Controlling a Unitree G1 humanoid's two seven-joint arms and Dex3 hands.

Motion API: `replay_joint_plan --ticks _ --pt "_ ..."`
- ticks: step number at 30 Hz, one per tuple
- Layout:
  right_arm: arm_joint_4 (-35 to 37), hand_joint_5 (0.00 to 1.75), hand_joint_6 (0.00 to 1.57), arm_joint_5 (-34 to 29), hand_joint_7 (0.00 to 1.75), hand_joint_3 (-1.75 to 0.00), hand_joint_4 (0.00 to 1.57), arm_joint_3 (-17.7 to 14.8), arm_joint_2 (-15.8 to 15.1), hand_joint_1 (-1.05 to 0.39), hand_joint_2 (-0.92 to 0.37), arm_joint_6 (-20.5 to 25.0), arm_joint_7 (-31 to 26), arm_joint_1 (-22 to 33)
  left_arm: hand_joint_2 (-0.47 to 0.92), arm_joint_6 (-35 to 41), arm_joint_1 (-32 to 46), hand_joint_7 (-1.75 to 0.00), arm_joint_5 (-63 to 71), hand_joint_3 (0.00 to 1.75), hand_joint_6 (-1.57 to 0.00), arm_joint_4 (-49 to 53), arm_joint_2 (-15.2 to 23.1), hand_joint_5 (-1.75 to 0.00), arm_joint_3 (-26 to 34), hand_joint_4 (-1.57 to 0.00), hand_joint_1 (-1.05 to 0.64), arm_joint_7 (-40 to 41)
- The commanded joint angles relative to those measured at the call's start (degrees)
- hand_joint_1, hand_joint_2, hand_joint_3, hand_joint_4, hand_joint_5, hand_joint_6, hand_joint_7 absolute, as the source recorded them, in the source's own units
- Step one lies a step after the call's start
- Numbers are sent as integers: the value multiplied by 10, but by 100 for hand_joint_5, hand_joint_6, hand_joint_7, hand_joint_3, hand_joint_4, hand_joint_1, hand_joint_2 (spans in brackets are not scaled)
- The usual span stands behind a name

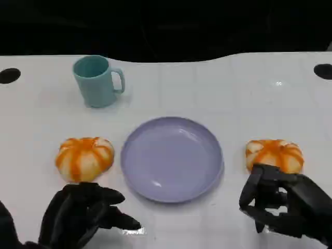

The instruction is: Grasp the bread from the table and place it into the plate.

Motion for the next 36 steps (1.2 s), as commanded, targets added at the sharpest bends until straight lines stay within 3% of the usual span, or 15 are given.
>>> replay_joint_plan --ticks 1,27,31,36 --pt "5 175 56 2 153 -24 72 -6 -1 -41 -92 -4 -2 -4 83 -5 -4 0 1 0 -153 6 9 -19 3 -157 -97 -2" --pt "4 175 58 7 147 -23 72 -10 1 -40 -92 -12 -1 -4 83 -3 -4 0 -1 0 -153 4 9 -19 3 -157 -97 -2" --pt "1 175 56 7 143 -25 72 -15 8 -41 -92 -34 -8 -3 82 -3 -4 0 -1 0 -153 6 10 -19 4 -157 -97 -3" --pt "-1 174 54 -7 129 -22 61 -24 13 -42 -92 -69 -27 -8 82 -4 -4 0 0 0 -154 6 10 -19 4 -157 -97 -1"
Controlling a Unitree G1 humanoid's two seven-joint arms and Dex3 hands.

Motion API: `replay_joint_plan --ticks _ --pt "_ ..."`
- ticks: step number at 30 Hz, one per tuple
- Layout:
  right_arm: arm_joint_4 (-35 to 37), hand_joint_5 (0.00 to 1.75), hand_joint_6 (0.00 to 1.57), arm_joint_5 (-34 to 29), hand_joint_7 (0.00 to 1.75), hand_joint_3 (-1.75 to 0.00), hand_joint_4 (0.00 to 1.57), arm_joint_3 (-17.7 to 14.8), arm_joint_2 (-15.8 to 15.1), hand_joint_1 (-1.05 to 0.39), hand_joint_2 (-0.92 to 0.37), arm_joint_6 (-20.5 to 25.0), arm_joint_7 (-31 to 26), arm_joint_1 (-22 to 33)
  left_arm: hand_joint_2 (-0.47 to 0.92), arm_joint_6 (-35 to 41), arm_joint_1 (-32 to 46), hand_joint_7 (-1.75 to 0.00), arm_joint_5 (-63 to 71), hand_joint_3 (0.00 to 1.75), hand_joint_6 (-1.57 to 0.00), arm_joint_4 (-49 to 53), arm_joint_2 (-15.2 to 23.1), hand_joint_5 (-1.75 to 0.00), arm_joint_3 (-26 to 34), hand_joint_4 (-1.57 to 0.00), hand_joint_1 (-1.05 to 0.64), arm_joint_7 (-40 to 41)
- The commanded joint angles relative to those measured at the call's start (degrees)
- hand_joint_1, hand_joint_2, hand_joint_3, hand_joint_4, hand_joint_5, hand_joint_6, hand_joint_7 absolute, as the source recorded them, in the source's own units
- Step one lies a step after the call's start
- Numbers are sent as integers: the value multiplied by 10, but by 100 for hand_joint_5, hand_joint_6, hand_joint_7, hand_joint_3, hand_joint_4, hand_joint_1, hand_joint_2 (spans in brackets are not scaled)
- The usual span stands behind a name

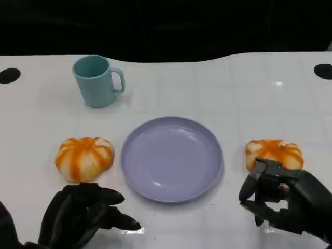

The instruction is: Grasp the bread from the table and place it into the plate.

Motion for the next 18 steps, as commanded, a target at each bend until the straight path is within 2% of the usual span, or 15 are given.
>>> replay_joint_plan --ticks 1,5,8,10,13,15,18 --pt "-5 174 53 -9 126 -22 58 -16 0 -41 -92 -32 -20 -8 82 -2 -4 0 -1 0 -154 3 10 -19 4 -157 -97 -2" --pt "4 158 52 -26 107 -20 50 -21 -3 -38 -92 -73 -35 -16 82 -2 -5 0 -3 0 -154 6 10 -19 5 -157 -97 -5" --pt "5 135 51 -41 89 -17 47 -27 -8 -37 -92 -90 -44 -20 82 -5 -4 0 -2 0 -153 6 10 -19 5 -157 -97 -5" --pt "8 115 52 -69 73 -15 46 -31 -15 -38 -92 -106 -57 -25 83 -9 -4 0 0 0 -153 7 11 -19 4 -157 -97 -6" --pt "14 96 53 -124 54 -9 42 -36 -29 -42 -92 -132 -82 -34 83 -7 -3 0 1 0 -154 5 11 -19 3 -157 -98 -4" --pt "16 80 58 -161 32 -4 41 -40 -37 -43 -92 -144 -103 -39 83 -7 -3 0 0 0 -154 5 11 -19 4 -157 -98 -4" --pt "31 68 58 -194 16 0 36 -42 -49 -39 -89 -173 -126 -49 83 -8 -4 0 0 0 -153 8 12 -19 5 -157 -98 -6"
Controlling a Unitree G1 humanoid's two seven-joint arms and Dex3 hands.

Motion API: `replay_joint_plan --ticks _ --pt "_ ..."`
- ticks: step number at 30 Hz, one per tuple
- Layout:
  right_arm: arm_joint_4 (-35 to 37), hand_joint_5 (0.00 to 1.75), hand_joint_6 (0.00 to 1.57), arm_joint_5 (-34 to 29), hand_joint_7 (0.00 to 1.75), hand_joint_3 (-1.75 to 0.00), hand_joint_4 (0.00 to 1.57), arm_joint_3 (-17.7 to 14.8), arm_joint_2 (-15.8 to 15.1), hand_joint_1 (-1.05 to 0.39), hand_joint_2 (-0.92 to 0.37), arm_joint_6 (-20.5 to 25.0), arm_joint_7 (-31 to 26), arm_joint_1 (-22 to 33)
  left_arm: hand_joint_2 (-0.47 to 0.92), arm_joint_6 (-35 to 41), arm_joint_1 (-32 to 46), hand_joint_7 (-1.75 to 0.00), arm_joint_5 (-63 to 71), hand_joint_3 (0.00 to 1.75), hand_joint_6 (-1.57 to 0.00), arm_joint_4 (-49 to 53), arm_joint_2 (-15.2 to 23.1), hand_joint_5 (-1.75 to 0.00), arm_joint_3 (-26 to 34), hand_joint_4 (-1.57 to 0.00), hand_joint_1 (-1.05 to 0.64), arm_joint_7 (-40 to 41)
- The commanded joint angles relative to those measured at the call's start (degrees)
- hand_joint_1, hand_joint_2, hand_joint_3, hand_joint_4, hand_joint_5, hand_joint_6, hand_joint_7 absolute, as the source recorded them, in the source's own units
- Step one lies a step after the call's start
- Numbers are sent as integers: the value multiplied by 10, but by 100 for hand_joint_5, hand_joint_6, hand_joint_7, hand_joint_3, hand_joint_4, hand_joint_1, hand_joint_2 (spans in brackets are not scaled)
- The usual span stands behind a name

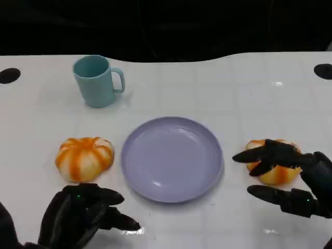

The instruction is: Grasp the bread from the table and place it into the plate.

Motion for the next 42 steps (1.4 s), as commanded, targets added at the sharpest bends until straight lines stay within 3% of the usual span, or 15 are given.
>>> replay_joint_plan --ticks 1,11,22,30,42 --pt "23 65 57 -44 13 0 33 -13 -26 -38 -88 -42 -33 -16 83 -6 -4 0 0 0 -153 5 12 -19 4 -157 -98 -5" --pt "-6 41 43 -134 0 0 10 -15 -67 -23 -83 -12 -41 -13 82 -2 -2 0 -1 0 -154 -1 10 -20 3 -157 -97 -2" --pt "-26 28 31 -292 0 0 0 3 -114 -29 -81 25 -71 -23 83 -5 -7 0 1 0 -154 4 7 -20 1 -157 -98 -1" --pt "-7 31 31 -343 0 0 2 36 -139 -33 -81 53 -67 -50 82 0 -9 0 0 0 -154 5 6 -20 1 -157 -99 3" --pt "101 29 31 -365 0 0 5 100 -161 -35 -82 64 -59 -136 83 -2 -7 0 -1 0 -153 3 4 -19 1 -157 -97 2"
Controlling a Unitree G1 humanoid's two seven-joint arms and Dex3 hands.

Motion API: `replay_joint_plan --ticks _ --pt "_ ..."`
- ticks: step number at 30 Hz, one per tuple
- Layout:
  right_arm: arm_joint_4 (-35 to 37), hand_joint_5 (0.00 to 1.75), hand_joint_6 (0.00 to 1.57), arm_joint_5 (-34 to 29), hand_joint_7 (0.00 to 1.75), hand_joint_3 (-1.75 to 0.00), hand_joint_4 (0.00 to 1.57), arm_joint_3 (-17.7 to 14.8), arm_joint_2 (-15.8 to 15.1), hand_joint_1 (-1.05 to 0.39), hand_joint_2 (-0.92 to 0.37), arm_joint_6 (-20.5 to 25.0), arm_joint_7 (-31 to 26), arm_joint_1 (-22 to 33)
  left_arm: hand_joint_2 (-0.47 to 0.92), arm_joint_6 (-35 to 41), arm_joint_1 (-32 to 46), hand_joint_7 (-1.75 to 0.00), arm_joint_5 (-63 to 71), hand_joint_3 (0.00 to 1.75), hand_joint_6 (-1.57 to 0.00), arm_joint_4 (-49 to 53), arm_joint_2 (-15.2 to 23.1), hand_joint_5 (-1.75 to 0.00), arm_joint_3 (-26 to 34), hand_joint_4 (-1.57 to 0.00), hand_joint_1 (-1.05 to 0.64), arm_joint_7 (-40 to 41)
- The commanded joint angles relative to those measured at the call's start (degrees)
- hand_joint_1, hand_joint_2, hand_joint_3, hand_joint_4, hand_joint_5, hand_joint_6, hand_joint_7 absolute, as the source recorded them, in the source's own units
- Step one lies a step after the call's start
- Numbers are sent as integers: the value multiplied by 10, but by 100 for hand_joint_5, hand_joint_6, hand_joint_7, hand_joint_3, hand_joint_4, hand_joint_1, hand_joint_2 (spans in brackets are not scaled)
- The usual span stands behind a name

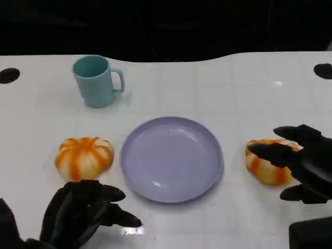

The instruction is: Grasp the bread from the table and place it into the plate.

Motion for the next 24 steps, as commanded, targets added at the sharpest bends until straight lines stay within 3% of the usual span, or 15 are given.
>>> replay_joint_plan --ticks 1,13,24 --pt "46 28 31 -11 1 0 7 25 -14 -35 -82 6 -2 -37 83 -1 4 0 -2 0 -153 -3 5 -19 2 -157 -97 2" --pt "171 19 39 -4 2 0 23 85 13 -28 -79 20 -15 -116 82 3 7 0 1 0 -154 -12 4 -20 1 -157 -98 7" --pt "236 16 50 0 4 0 39 125 29 -22 -78 30 -16 -160 83 6 10 0 -1 0 -153 -18 4 -20 1 -157 -98 7"
